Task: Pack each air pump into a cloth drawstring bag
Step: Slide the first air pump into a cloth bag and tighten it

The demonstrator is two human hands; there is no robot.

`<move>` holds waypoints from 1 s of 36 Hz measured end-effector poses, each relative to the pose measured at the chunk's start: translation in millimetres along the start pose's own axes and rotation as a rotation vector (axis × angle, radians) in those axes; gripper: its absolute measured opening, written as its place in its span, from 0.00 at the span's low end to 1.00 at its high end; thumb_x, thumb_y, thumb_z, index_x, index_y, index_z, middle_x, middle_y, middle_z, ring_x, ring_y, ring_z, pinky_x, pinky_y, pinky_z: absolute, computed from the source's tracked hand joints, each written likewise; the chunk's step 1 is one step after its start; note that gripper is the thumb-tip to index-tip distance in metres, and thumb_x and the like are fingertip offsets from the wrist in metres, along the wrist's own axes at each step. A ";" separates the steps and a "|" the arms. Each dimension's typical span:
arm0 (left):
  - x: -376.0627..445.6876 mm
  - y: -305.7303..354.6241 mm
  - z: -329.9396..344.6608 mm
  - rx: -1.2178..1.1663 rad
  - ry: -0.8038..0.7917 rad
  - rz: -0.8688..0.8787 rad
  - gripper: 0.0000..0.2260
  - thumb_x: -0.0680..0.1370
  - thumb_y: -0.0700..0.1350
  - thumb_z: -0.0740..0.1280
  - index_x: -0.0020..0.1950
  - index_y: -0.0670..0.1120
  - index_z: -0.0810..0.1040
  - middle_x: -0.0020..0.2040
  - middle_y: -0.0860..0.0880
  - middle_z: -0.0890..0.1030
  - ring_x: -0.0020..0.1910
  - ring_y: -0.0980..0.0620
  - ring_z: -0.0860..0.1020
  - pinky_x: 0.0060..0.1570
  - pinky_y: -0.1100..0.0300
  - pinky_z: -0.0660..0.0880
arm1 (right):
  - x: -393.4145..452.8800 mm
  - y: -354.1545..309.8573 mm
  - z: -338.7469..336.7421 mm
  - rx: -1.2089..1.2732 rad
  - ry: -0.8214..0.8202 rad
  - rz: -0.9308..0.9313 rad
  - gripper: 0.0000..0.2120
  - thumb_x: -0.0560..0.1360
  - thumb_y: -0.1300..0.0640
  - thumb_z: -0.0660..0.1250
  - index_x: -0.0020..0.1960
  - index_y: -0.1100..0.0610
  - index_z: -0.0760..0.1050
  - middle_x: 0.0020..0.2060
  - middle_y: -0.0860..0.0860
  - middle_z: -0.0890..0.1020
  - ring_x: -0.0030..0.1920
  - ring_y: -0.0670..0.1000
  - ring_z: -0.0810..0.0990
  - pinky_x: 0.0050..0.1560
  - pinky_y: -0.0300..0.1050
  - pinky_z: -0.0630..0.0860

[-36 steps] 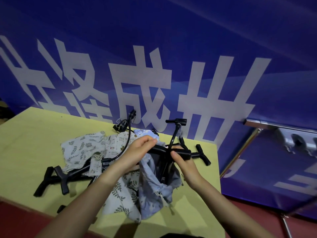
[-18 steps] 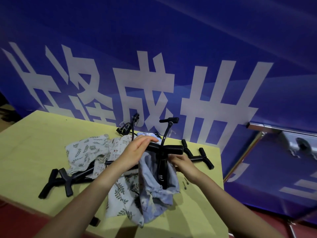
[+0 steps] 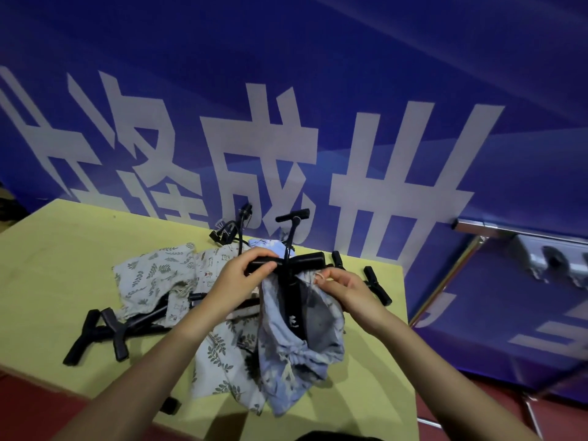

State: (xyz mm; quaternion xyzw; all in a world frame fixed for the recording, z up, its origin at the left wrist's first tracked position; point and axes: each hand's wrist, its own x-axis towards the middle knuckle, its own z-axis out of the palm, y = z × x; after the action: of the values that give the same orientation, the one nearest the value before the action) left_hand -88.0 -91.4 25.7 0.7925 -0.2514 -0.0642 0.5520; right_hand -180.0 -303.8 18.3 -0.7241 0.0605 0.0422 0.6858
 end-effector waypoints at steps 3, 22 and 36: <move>-1.2 1.2 4.2 -0.034 -0.006 -0.010 0.08 0.79 0.40 0.66 0.51 0.54 0.79 0.49 0.60 0.81 0.49 0.61 0.79 0.47 0.69 0.75 | -3.8 2.5 -3.1 0.001 0.010 -0.001 0.11 0.80 0.57 0.63 0.43 0.62 0.75 0.35 0.58 0.73 0.35 0.55 0.69 0.33 0.43 0.65; -2.5 14.1 16.8 -0.113 0.001 0.106 0.25 0.78 0.32 0.64 0.43 0.64 0.83 0.45 0.62 0.82 0.46 0.62 0.79 0.43 0.68 0.76 | -0.3 -2.1 -16.6 0.399 0.091 0.084 0.15 0.79 0.65 0.56 0.34 0.59 0.71 0.30 0.52 0.72 0.34 0.49 0.70 0.41 0.42 0.65; -0.6 19.2 25.4 0.160 -0.099 0.325 0.06 0.77 0.45 0.68 0.51 0.49 0.84 0.47 0.60 0.80 0.43 0.63 0.79 0.45 0.69 0.74 | -19.9 -75.4 -11.3 0.144 0.349 -0.180 0.16 0.77 0.65 0.62 0.31 0.54 0.72 0.26 0.48 0.71 0.29 0.46 0.69 0.36 0.39 0.66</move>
State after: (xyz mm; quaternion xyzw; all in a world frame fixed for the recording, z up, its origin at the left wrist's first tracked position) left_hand -104.5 -117.5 33.3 0.7786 -0.4073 0.0069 0.4773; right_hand -189.0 -310.6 96.3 -0.6721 0.1162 -0.1498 0.7158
